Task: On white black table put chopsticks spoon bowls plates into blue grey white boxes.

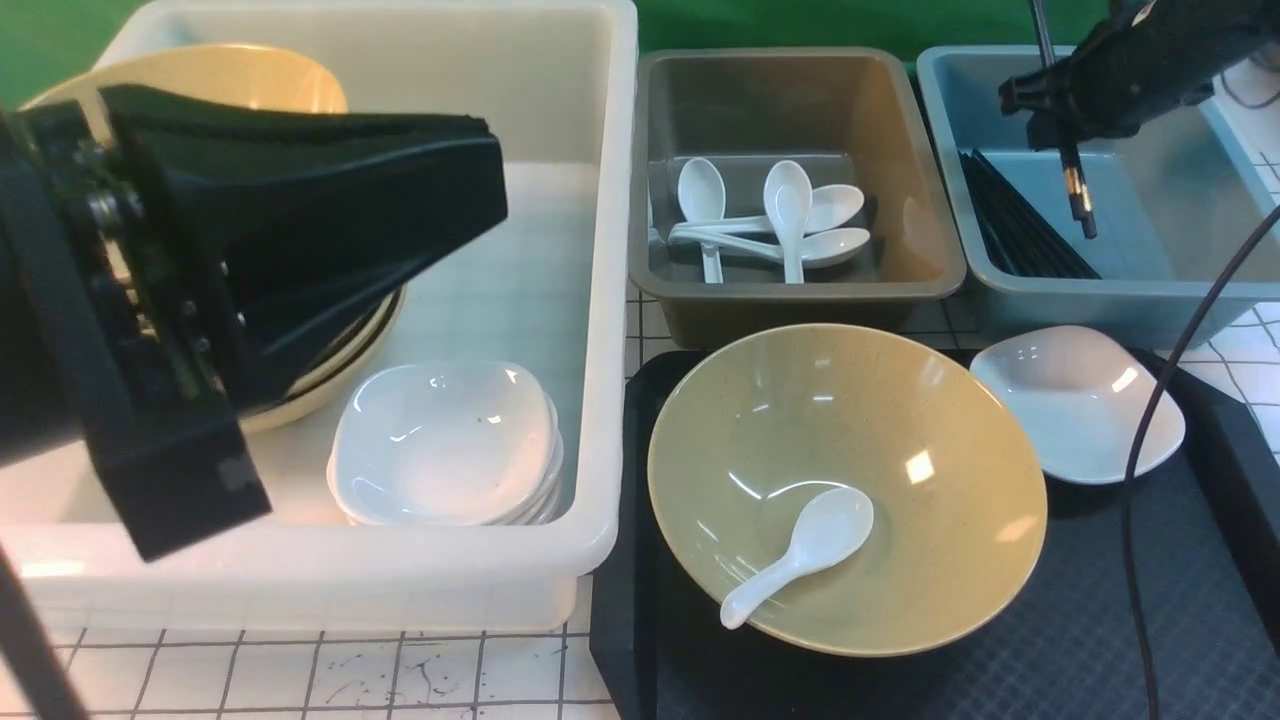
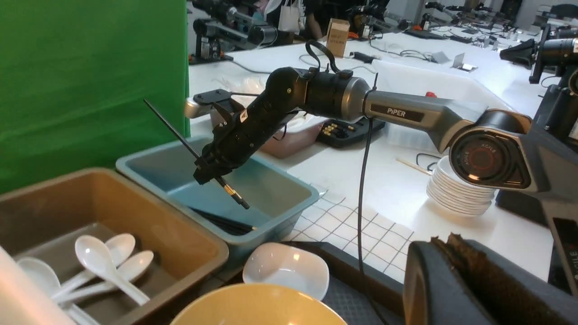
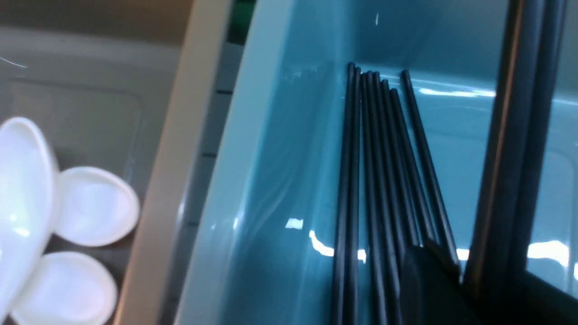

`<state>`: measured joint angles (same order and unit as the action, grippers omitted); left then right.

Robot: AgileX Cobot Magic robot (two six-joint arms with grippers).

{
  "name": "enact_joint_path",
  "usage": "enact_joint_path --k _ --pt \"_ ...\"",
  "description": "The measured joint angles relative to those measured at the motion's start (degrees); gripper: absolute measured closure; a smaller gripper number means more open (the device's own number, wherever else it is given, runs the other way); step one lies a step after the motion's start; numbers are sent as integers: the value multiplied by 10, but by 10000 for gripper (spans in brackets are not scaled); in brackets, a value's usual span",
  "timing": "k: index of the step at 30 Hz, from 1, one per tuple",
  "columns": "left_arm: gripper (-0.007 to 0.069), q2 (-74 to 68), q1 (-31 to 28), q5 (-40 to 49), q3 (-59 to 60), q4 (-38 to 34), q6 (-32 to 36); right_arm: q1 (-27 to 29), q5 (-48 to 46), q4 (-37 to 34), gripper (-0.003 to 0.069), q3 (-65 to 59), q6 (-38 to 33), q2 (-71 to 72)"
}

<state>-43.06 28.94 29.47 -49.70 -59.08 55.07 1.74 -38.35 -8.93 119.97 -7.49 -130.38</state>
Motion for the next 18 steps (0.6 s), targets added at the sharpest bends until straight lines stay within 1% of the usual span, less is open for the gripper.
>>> enact_joint_path --k 2,4,5,6,7,9,11,14,15,16,17,18 --pt "625 -1 0 4 0 16 -19 0 4 0 452 0 0 -7" --pt "625 -2 0 6 0 26 -26 0 2 0 391 0 0 -8" --pt "625 -2 0 6 0 30 -30 0 -1 0 347 0 0 -8" --pt "625 -2 0 8 0 32 -36 0 -8 0 294 1 0 -7" --pt "625 -2 0 10 0 34 -40 0 -20 0 256 4 -1 -5" --pt "625 -2 0 16 0 36 -48 0 -63 0 202 14 -15 4" --pt "625 -2 0 17 0 39 -49 0 -91 0 194 22 -22 15" --pt "625 -2 0 20 0 52 -56 -1 -164 0 226 30 -40 52" --pt "625 -2 0 20 0 58 -66 -2 -198 1 268 32 -56 72" --pt "625 -2 0 20 0 61 -68 -3 -204 1 276 32 -59 76" --pt "625 -2 0 22 0 72 -81 -7 -250 3 350 35 -79 106" --pt "625 -2 0 23 0 79 -85 -12 -277 3 396 35 -88 121"
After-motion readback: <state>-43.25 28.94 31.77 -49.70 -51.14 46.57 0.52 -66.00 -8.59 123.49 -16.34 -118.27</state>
